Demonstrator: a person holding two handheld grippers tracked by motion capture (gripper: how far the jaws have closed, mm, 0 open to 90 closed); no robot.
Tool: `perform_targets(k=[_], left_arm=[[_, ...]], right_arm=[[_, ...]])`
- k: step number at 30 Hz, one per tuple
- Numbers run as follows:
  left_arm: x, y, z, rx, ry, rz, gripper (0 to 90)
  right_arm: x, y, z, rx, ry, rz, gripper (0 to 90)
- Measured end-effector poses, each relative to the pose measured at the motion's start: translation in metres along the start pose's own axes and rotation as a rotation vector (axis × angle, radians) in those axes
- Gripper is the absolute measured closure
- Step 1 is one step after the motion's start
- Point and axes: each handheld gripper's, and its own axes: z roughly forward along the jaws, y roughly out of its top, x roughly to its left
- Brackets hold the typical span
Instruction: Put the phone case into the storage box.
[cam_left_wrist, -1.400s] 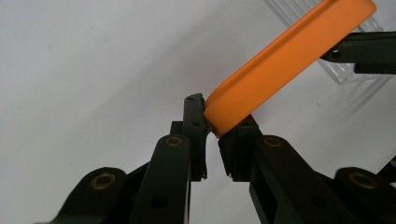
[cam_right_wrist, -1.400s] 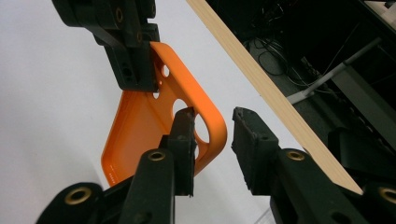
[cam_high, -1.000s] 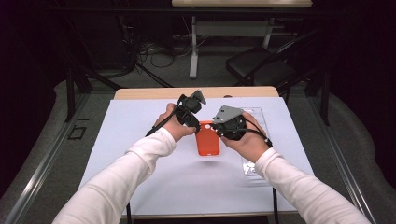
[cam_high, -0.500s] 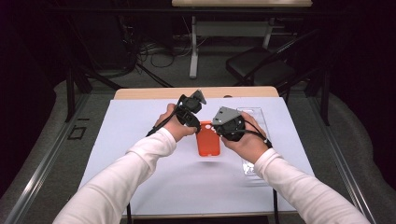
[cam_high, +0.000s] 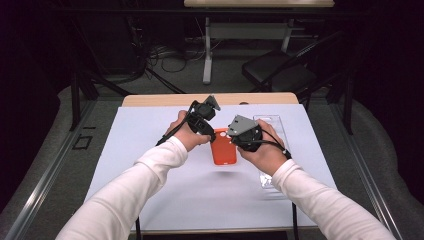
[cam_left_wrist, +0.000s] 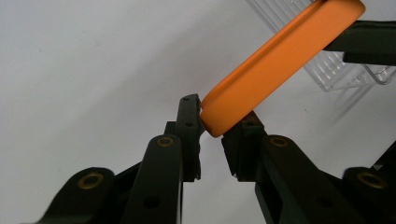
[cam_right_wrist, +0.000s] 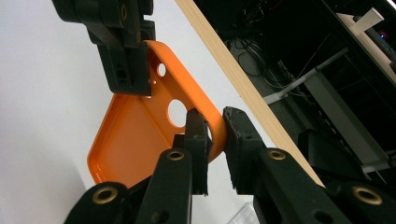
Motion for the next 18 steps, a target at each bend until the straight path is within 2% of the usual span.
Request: perform_targets(k=[8, 18], left_arm=[[0.002, -0.001, -0.001, -0.018, -0.022, -0.016, 63.7], [0.003, -0.004, -0.003, -0.056, -0.007, 0.023, 54.3]], right_arm=[[-0.002, -0.002, 0.001, -0.02, 0.0, -0.012, 80.3], [-0.011, -0.007, 0.0, -0.04, 0.019, 0.021, 80.2]])
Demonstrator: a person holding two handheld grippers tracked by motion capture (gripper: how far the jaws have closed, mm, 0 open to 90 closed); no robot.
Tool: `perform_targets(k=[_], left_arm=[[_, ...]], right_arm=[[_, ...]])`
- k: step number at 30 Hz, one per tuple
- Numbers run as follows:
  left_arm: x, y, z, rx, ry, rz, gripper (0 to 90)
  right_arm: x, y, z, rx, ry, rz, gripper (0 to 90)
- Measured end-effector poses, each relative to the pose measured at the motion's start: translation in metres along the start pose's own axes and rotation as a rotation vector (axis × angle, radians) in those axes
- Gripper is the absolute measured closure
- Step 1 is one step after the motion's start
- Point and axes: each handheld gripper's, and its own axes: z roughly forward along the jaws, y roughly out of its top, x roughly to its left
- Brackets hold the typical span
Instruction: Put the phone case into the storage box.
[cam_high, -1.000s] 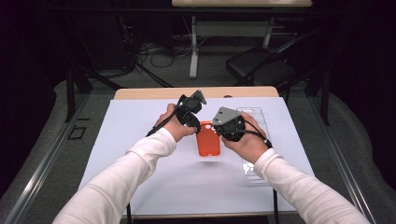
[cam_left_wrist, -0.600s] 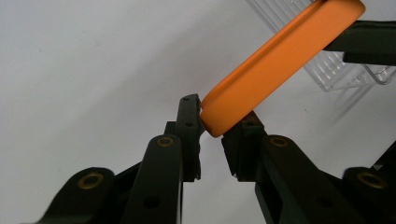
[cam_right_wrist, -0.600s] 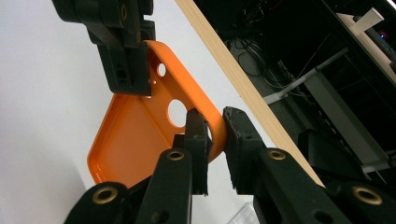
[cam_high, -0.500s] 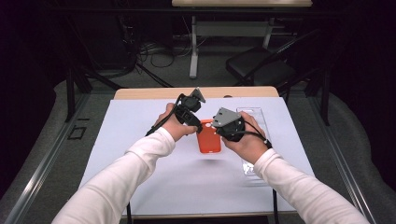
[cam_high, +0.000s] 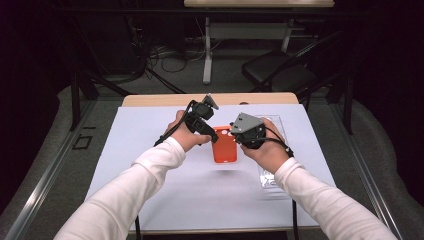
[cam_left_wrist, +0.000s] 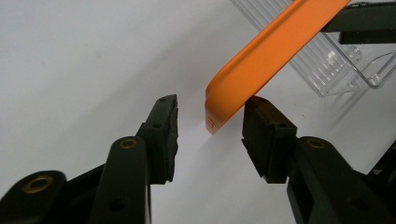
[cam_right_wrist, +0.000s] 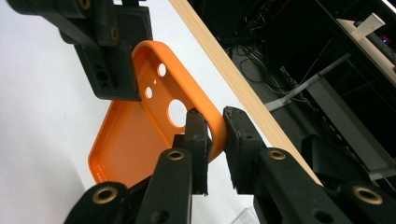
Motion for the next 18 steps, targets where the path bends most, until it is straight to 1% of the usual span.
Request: perform_targets(k=[4, 6, 8, 9, 11, 14, 18], left_arm=[[0.001, -0.001, -0.002, -0.018, -0.001, 0.014, 51.2], [0.001, -0.001, -0.002, -0.022, 0.002, 0.02, 49.8], [0.001, -0.002, -0.002, -0.026, 0.012, 0.043, 48.6], [0.001, -0.002, -0.002, -0.036, 0.011, 0.052, 48.3], [0.001, -0.003, -0.002, -0.047, 0.015, 0.063, 46.2], [0.0, -0.004, -0.003, -0.062, 0.023, 0.095, 46.1], [0.0, -0.008, -0.005, -0.069, 0.017, 0.12, 46.1]], right_arm=[[-0.004, -0.002, -0.001, -0.013, 0.011, 0.02, 80.3], [-0.007, -0.004, -0.001, -0.02, 0.027, 0.033, 80.3], [-0.009, -0.005, 0.0, -0.021, 0.038, 0.045, 80.2], [-0.01, -0.006, 0.0, -0.02, 0.041, 0.047, 80.2], [-0.011, -0.007, 0.0, -0.021, 0.047, 0.05, 80.2], [-0.014, -0.009, 0.0, -0.019, 0.066, 0.057, 80.2], [-0.017, -0.01, -0.002, -0.012, 0.085, 0.063, 80.2]])
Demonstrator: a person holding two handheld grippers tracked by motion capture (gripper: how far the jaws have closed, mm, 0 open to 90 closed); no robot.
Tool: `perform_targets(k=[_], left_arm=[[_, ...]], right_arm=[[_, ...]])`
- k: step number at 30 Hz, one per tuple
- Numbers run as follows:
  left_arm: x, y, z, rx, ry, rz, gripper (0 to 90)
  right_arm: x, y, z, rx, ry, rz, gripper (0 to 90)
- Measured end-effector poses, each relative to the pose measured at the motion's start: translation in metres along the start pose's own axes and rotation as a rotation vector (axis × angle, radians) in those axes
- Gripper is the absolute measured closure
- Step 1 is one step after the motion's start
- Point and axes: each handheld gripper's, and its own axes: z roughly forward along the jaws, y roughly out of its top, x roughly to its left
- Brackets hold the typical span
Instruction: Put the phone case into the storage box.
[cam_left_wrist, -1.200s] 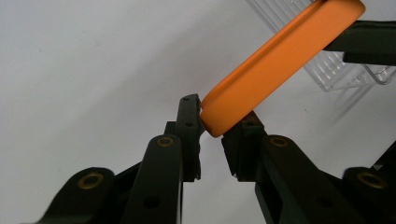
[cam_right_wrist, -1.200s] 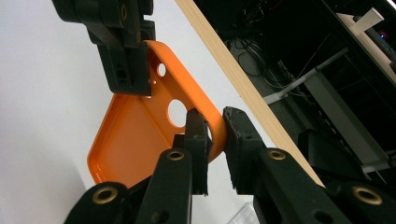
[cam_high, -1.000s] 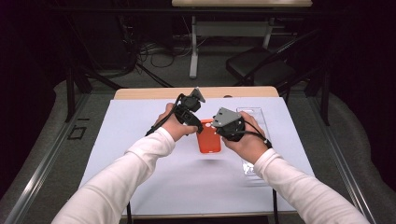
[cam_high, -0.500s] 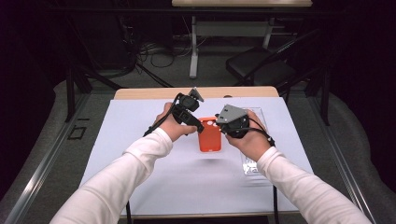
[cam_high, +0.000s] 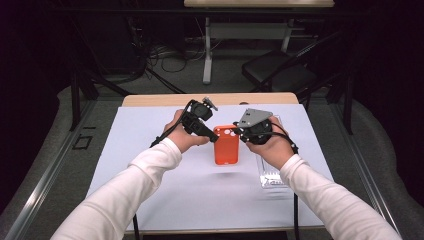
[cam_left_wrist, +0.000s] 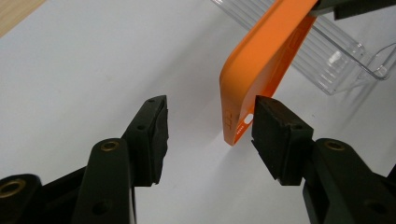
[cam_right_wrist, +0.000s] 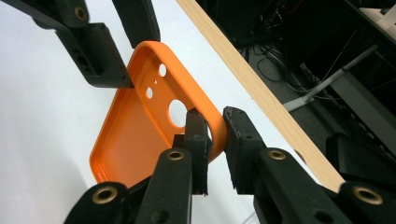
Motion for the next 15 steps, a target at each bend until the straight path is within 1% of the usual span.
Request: perform_targets(k=[5, 7, 8, 10, 11, 13, 15], left_arm=[[-0.001, -0.004, -0.004, -0.009, -0.004, 0.015, 46.1], [-0.001, -0.006, -0.006, -0.031, -0.017, 0.015, 46.2], [-0.002, -0.008, -0.006, -0.046, -0.016, 0.016, 46.1], [-0.002, -0.01, -0.007, -0.053, -0.019, 0.02, 45.8], [-0.003, -0.011, -0.008, -0.06, -0.023, 0.016, 45.8], [-0.003, -0.013, -0.009, -0.075, -0.037, 0.017, 45.8], [-0.004, -0.014, -0.01, -0.082, -0.042, 0.019, 45.8]], right_arm=[[-0.003, -0.001, -0.002, 0.016, 0.025, 0.004, 80.2], [-0.005, -0.002, -0.003, 0.02, 0.036, 0.003, 80.2], [-0.005, -0.002, -0.003, 0.022, 0.039, 0.005, 80.2], [-0.007, -0.003, -0.004, 0.022, 0.049, 0.002, 80.2], [-0.008, -0.003, -0.005, 0.021, 0.051, 0.0, 80.2], [-0.011, -0.004, -0.006, 0.022, 0.049, 0.0, 80.2], [-0.013, -0.005, -0.008, 0.016, 0.057, 0.007, 80.2]])
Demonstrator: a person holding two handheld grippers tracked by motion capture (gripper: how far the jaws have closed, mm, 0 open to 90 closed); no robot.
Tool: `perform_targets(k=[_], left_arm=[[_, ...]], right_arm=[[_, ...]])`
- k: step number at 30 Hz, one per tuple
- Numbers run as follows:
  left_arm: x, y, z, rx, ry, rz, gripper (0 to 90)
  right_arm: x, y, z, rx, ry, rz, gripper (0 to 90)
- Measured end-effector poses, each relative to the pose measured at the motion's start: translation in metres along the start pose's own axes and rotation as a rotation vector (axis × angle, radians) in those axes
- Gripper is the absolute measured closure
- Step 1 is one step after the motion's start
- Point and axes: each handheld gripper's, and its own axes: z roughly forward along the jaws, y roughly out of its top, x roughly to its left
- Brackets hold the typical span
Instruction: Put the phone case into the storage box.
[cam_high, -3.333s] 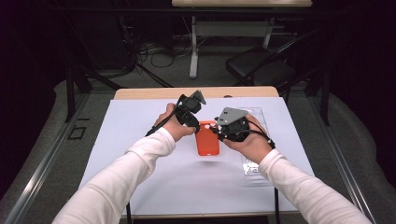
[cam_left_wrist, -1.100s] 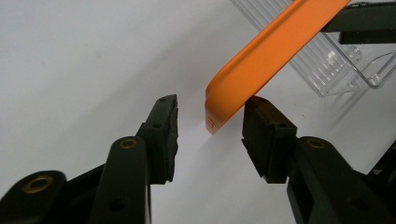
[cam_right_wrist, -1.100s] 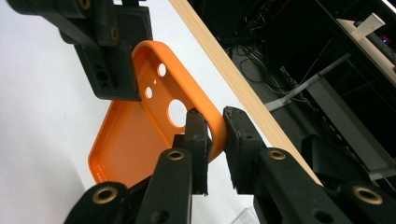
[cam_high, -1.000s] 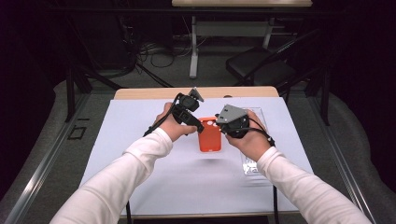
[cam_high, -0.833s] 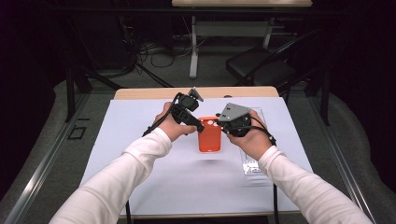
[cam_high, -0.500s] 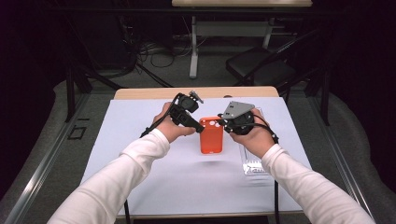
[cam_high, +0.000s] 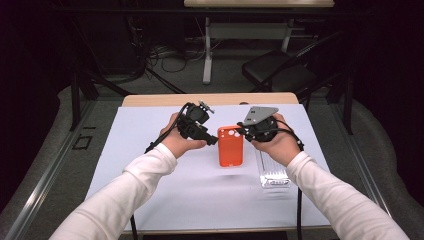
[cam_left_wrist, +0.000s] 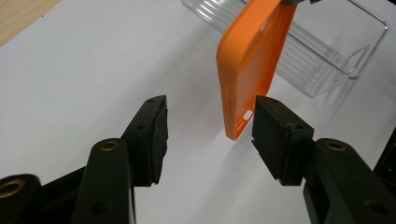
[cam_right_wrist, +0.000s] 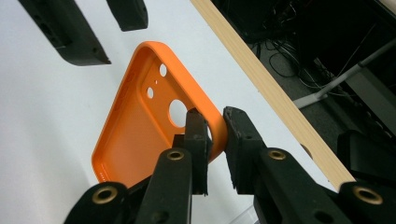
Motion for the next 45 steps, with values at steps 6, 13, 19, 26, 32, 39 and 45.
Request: perform_targets(k=[6, 13, 19, 26, 32, 39, 45], left_arm=[[0.0, -0.002, -0.005, -0.034, -0.012, 0.021, 41.3], [0.003, -0.005, -0.009, -0.052, -0.015, 0.01, 33.1], [0.003, -0.006, -0.011, -0.052, -0.001, 0.012, 28.1], [0.0, -0.006, -0.014, -0.052, -0.011, 0.019, 28.1], [0.003, -0.006, -0.017, -0.075, -0.004, 0.014, 27.6], [0.009, -0.007, -0.018, -0.086, -0.007, -0.015, 26.9], [0.012, -0.007, -0.02, -0.113, -0.03, -0.033, 25.7]], right_arm=[[-0.007, -0.001, -0.005, -0.014, 0.009, 0.007, 80.1], [-0.013, 0.0, -0.012, -0.04, 0.007, -0.004, 80.1], [-0.016, 0.002, -0.017, -0.051, 0.004, -0.044, 80.1], [-0.021, 0.004, -0.022, -0.062, -0.001, -0.064, 80.1], [-0.025, 0.006, -0.025, -0.077, -0.018, -0.068, 80.0], [-0.028, 0.008, -0.025, -0.071, -0.015, -0.079, 80.0], [-0.03, 0.011, -0.025, -0.079, -0.006, -0.083, 80.0]])
